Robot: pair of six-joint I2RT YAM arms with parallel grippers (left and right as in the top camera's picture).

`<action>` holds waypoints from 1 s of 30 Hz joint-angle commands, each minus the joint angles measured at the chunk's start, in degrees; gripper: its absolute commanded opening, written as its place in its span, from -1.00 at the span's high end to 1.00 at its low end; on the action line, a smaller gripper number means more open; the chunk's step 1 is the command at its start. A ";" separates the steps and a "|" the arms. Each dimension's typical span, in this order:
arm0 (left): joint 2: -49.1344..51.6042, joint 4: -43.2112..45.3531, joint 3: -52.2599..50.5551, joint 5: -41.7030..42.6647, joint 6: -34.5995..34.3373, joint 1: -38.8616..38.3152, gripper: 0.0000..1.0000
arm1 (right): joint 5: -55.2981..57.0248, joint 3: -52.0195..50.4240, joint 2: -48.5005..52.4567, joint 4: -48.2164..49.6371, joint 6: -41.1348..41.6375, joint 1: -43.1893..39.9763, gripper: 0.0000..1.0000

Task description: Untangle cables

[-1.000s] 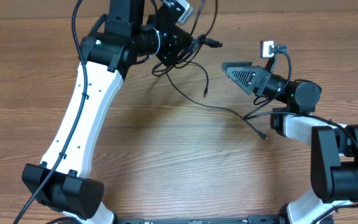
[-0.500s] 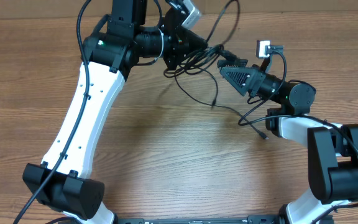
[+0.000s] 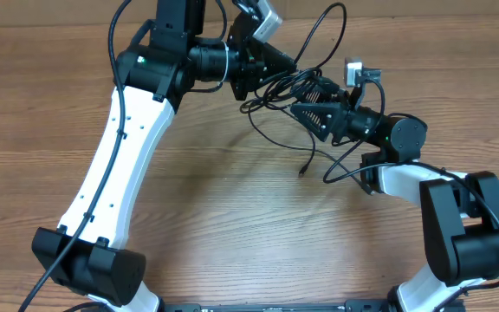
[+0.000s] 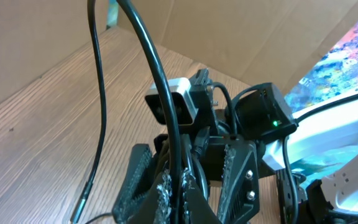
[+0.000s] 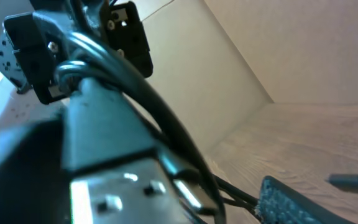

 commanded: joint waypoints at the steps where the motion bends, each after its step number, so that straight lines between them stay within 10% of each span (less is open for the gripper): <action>1: -0.35 0.07 0.63 -1.81 -0.61 -0.37 0.92 | 1.05 1.88 -0.17 3.10 -0.50 0.28 -0.64; 18: 0.31 -0.96 0.61 -4.39 -1.33 -2.12 0.92 | 3.45 3.34 -0.17 3.08 -0.50 0.28 -0.31; 20: 0.31 -0.94 0.61 -4.70 -2.10 -2.32 0.92 | 4.52 3.34 -0.17 3.08 -0.52 0.28 -0.07; 22: 0.31 -0.94 0.61 -5.97 -2.16 -2.29 0.92 | 4.61 3.34 -0.17 3.08 -0.50 0.28 0.69; 25: 0.31 0.04 0.61 -10.51 -5.35 -2.10 0.92 | 4.00 3.32 -0.17 3.08 -0.48 0.28 0.92; 27: 0.31 0.68 0.61 -14.32 -7.56 -2.10 0.73 | 4.00 3.32 -0.17 3.08 -0.48 0.28 0.92; 30: 0.28 0.72 0.61 -19.98 -7.72 -2.01 -0.47 | 4.00 3.32 -0.17 3.08 -0.48 0.26 0.92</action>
